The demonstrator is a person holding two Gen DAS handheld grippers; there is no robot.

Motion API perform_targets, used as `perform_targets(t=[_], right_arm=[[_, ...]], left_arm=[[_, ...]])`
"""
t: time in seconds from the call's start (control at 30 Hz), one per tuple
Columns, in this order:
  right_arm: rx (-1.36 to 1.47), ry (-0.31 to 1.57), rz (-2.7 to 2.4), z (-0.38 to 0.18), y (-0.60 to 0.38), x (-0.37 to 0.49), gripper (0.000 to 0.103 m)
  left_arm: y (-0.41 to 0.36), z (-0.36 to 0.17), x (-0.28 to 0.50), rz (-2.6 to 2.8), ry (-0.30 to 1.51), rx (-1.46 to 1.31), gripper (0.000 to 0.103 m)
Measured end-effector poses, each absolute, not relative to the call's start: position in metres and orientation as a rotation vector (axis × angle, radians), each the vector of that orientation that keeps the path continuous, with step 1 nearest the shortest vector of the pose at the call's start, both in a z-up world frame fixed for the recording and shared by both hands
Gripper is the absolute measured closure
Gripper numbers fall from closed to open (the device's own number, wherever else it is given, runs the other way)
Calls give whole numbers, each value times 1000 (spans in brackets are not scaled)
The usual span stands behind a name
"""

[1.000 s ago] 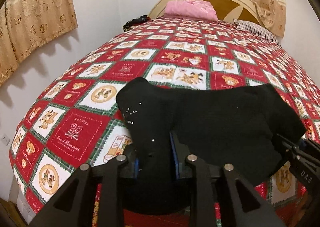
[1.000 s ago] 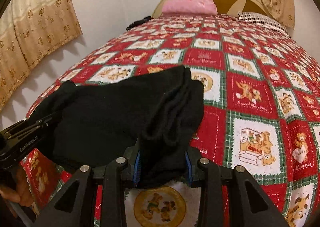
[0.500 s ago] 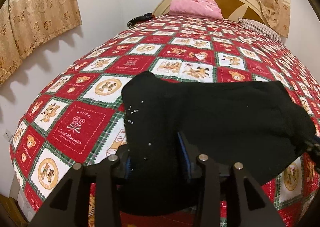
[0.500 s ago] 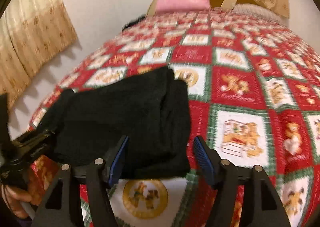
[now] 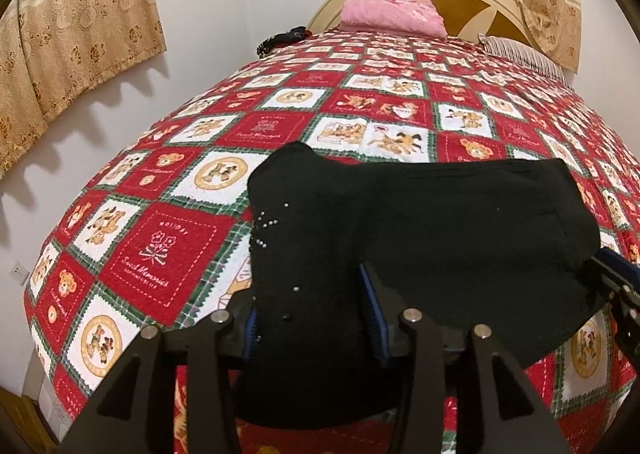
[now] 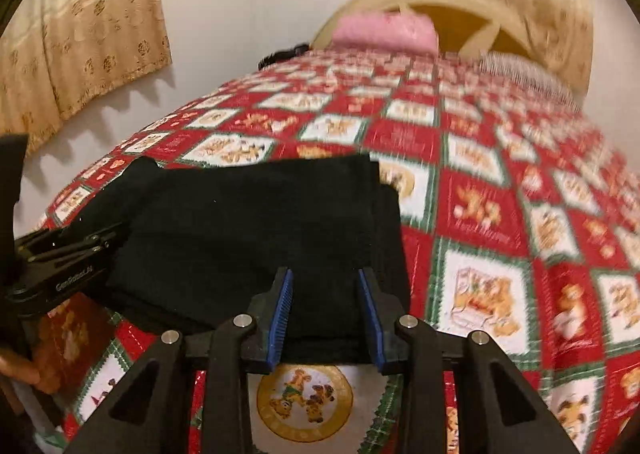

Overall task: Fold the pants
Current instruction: 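Lower the folded pants onto the quilt and open both grippers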

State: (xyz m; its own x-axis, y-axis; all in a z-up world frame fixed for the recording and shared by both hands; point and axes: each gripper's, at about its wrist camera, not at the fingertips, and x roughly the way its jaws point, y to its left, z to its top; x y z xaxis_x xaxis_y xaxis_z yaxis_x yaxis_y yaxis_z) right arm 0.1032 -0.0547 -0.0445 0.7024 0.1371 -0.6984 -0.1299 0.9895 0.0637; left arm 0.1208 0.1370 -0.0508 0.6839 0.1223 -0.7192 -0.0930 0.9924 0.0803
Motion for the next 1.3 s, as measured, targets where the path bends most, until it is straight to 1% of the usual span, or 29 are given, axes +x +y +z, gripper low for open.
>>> perform_targets(t=[0.13,0.23,0.3,0.33,0.4,0.47,0.63,0.7,0.83,0.9,1.03,1.1,1.2,1.3], right_arm=[[-49,777,150,-48,-50,101,68],[-53,773,147,-49,-49,99,68],[-37,774,155,-49,-52,101,68],[-31,774,158,-49,-53,101,68],[-26,772,161,-49,-54,101,67],[-25,772,161,-49,-53,101,67],[-16,770,165,-49,-52,101,67],[-12,768,167,-48,-52,101,67],[-11,767,168,-48,-53,101,67],[-10,767,167,-48,-53,101,67],[1,765,172,-48,-55,101,67],[-3,763,171,-47,-55,101,67],[8,753,176,-47,-57,98,67],[60,730,174,-39,-66,89,67]], left_arm=[[139,-49,116,121,813,33,53],[145,-47,110,134,815,15,43],[149,-46,108,155,816,11,32],[152,-46,106,164,817,7,30],[160,-45,103,193,824,0,19],[168,-46,99,215,833,-10,13],[187,-49,87,274,845,11,10],[196,-50,84,294,849,2,7],[207,-49,78,310,873,-32,6],[208,-39,76,360,862,-22,7],[208,-11,81,333,770,-34,7],[201,0,95,293,743,-45,7],[178,9,115,277,734,12,7],[154,18,111,215,697,37,7]])
